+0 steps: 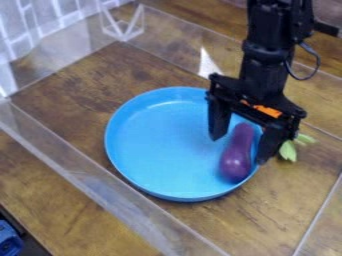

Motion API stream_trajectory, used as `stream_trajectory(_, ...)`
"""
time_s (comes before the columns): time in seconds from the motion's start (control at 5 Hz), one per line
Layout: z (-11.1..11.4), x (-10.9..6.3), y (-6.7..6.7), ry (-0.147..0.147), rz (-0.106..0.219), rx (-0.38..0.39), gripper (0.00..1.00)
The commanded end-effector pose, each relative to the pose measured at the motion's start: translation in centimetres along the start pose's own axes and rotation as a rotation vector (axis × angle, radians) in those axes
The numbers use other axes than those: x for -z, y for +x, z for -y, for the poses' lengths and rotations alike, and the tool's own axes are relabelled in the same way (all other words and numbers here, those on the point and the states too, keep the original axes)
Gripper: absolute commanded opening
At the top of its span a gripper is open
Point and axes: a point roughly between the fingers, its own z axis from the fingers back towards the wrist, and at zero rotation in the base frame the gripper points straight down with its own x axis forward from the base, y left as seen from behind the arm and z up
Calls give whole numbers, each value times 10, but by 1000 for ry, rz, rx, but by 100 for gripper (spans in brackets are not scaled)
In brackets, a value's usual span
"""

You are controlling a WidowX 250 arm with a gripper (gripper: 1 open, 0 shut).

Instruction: Remove the purple eggplant from the blue tray and put it on the table

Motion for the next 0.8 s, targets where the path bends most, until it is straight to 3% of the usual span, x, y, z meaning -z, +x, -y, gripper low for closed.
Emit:
stream_trajectory(0.0, 11, 4, 10, -20, 49, 10, 100)
stream_trajectory(0.2, 17, 10, 8, -20, 48, 12, 0)
stream_trajectory(0.6, 13, 5, 4, -20, 49, -76, 0)
